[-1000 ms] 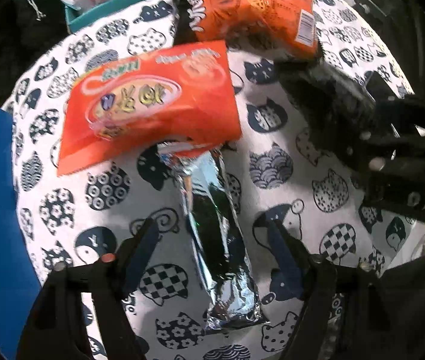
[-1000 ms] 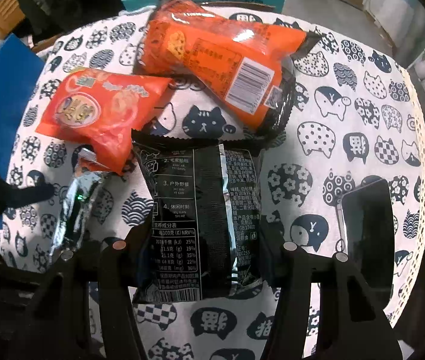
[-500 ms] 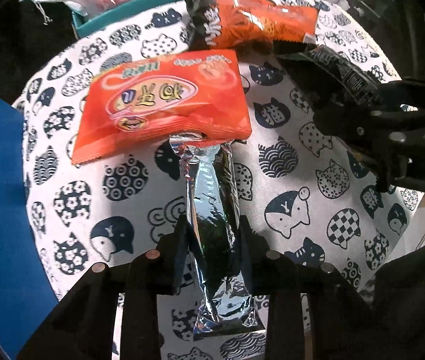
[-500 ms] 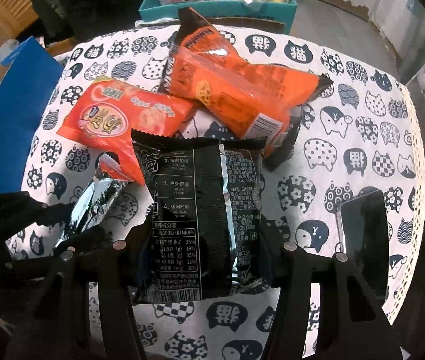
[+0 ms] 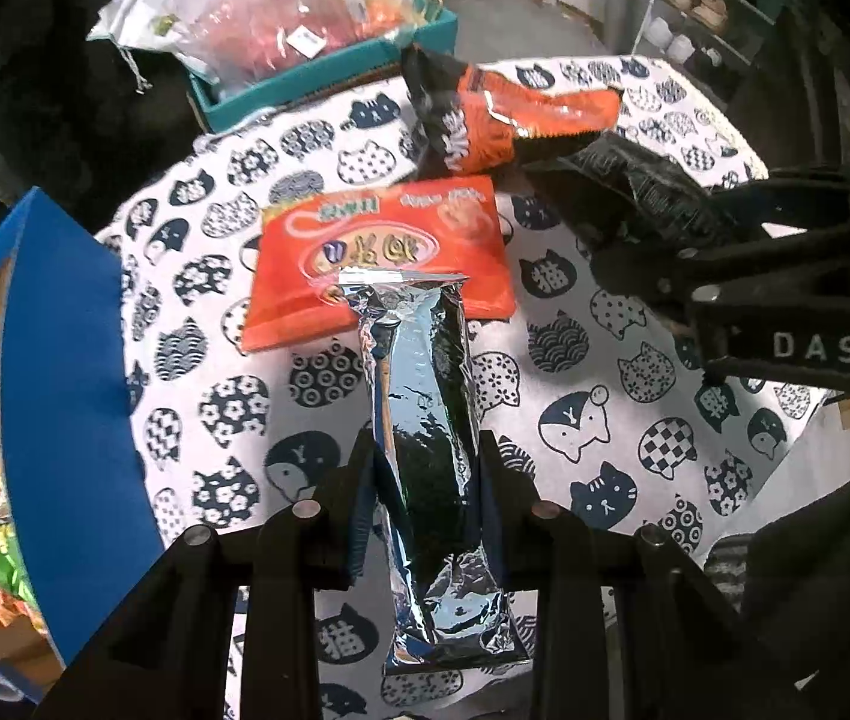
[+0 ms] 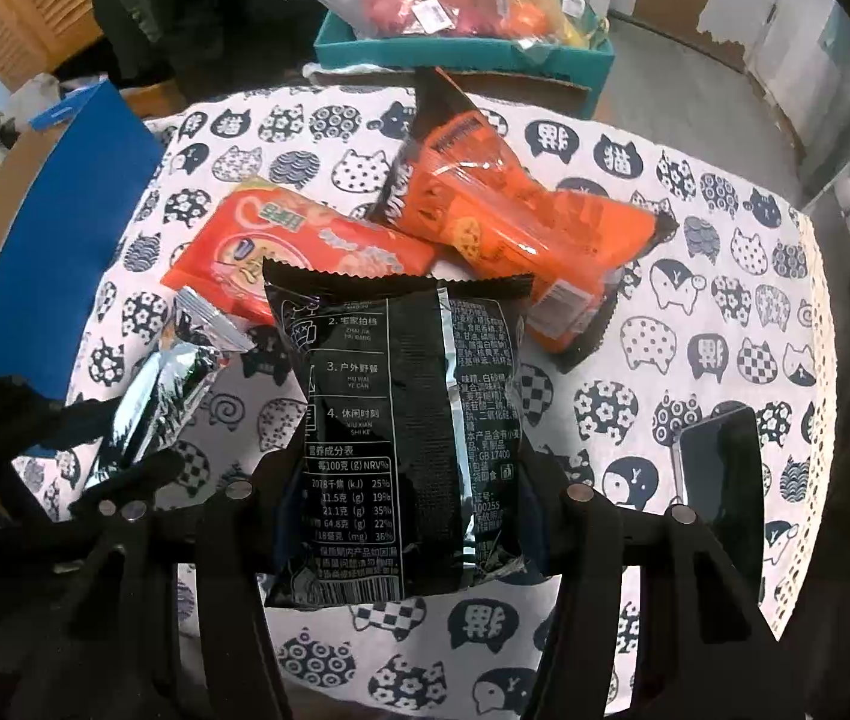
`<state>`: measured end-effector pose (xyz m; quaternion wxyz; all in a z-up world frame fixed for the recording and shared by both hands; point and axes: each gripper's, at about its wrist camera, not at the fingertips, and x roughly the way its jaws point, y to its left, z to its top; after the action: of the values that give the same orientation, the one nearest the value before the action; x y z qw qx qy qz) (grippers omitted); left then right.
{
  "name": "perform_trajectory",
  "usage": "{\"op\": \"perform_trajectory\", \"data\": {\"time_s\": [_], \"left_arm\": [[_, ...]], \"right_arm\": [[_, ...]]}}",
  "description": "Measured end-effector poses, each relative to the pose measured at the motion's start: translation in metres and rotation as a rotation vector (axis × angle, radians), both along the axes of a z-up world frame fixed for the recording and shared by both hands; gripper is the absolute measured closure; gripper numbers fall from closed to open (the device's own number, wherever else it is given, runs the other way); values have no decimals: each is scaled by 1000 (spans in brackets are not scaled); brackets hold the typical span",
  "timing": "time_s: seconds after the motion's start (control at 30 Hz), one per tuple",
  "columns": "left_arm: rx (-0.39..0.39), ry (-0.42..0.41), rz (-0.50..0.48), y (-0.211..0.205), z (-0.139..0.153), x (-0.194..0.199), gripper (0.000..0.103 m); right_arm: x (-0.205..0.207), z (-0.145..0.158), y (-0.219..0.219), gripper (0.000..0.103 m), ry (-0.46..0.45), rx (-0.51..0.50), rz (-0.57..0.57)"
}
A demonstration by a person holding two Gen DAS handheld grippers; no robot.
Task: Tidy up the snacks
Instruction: 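Carry the silver bar to the box with the left tool while the right carries the black bag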
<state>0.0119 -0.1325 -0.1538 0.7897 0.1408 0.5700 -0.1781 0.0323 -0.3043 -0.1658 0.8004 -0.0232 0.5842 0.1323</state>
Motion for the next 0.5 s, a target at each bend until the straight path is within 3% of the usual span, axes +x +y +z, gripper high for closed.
{"op": "perform_trajectory", "data": {"time_s": [0.5], "left_arm": [[-47, -119, 81, 49, 57, -5, 72]], "right_arm": [[-4, 32, 29, 47, -65, 14, 24]]}}
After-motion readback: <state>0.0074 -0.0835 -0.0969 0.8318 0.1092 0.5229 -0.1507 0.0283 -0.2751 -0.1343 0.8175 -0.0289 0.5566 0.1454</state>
